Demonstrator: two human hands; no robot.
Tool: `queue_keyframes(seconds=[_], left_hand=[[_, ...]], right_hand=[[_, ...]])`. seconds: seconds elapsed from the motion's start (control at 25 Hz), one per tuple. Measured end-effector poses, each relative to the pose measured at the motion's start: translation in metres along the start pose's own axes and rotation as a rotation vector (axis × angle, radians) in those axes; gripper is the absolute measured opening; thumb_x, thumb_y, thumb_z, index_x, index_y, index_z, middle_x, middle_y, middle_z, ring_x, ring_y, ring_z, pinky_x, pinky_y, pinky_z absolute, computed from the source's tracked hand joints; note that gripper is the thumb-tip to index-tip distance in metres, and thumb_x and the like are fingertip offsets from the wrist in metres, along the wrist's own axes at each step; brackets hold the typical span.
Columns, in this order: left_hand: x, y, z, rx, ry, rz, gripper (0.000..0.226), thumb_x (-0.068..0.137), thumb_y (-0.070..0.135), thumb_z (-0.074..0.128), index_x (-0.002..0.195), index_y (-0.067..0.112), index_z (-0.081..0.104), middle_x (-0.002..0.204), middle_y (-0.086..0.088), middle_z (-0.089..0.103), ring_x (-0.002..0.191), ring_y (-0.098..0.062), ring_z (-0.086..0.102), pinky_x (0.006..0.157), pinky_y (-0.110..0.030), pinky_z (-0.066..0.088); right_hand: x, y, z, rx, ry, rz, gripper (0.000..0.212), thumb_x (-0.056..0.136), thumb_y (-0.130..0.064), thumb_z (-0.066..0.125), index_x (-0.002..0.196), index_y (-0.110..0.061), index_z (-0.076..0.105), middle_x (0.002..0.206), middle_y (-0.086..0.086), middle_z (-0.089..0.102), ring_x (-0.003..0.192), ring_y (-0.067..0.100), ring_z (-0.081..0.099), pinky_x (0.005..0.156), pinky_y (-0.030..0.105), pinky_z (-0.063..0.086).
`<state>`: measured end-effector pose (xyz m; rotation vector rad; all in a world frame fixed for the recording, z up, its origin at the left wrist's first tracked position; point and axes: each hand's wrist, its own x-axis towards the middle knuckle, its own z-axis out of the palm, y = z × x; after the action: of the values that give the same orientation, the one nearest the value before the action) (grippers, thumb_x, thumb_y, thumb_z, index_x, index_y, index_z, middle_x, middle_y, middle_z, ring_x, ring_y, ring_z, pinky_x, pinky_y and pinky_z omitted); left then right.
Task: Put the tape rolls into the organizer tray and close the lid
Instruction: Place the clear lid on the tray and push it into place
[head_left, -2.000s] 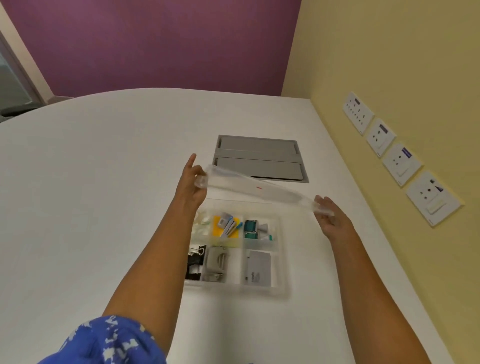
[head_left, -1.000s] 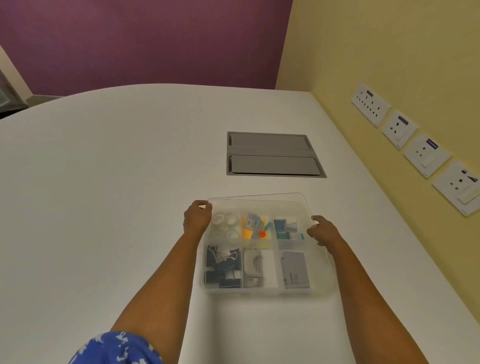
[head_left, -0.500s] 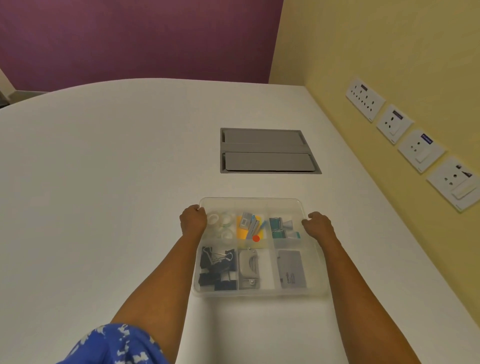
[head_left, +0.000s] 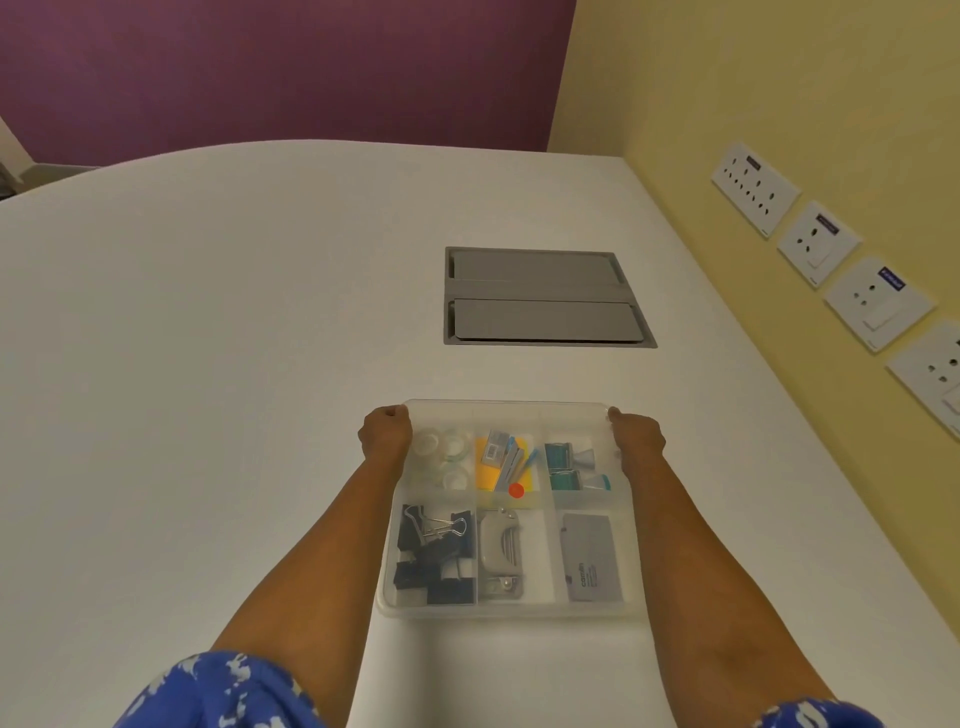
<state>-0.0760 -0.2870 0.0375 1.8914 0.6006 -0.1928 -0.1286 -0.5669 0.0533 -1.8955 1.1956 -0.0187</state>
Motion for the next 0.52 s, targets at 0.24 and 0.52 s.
queue_keyframes(seconds=[0.24,0.52], left_hand=[[0.011,0.000,0.006,-0.002,-0.040,-0.047,0.039,0.099,0.029,0.044,0.119,0.000,0.061,0.125,-0.018,0.062,0.115,-0.034,0.056,0.099,-0.038,0.044],[0.015,-0.001,0.010,-0.031,-0.054,-0.063,0.040,0.100,0.032,0.041,0.118,0.003,0.061,0.126,-0.016,0.063,0.115,-0.032,0.057,0.103,-0.039,0.042]], right_hand=[[0.011,-0.004,0.012,-0.019,0.009,0.008,0.042,0.098,-0.043,0.043,0.086,-0.003,0.047,0.116,0.025,0.064,0.088,0.030,0.056,0.097,0.040,0.050],[0.012,0.003,0.020,0.020,0.016,-0.025,0.045,0.099,-0.043,0.041,0.103,-0.003,0.062,0.117,0.023,0.064,0.108,0.037,0.061,0.095,0.041,0.049]])
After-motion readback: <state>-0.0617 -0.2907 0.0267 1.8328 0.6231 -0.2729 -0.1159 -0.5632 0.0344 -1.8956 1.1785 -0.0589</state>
